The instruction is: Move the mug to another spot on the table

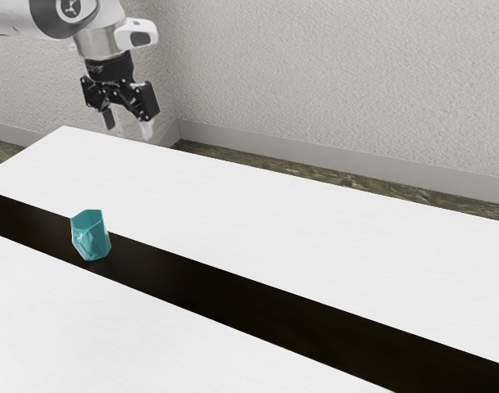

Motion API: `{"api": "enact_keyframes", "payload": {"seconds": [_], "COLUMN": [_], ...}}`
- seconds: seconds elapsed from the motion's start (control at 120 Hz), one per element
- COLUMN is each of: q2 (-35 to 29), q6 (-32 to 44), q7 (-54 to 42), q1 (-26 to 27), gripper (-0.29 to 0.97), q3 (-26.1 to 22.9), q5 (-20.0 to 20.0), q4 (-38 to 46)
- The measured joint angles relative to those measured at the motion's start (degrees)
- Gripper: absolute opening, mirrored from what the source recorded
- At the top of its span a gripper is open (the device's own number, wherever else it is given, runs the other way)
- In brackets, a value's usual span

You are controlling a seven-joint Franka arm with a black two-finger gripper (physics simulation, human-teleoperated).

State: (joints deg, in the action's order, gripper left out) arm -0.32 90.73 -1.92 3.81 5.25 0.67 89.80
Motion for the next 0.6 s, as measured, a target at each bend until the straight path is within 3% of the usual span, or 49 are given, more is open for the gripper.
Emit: {"api": "enact_keyframes", "payload": {"seconds": [0.342, 0.45, 0.6], "q2": [-3.0, -9.0, -15.3], "q6": [0.5, 1.4, 3.6], "q7": [0.8, 1.0, 1.3], "q1": [-3.5, -2.6, -6.8], "gripper": [0.68, 0.68, 0.68], "q3": [-2.3, -2.7, -2.8], "q5": [0.2, 0.4, 0.5], "q4": [2.3, 10.6, 22.3]}}
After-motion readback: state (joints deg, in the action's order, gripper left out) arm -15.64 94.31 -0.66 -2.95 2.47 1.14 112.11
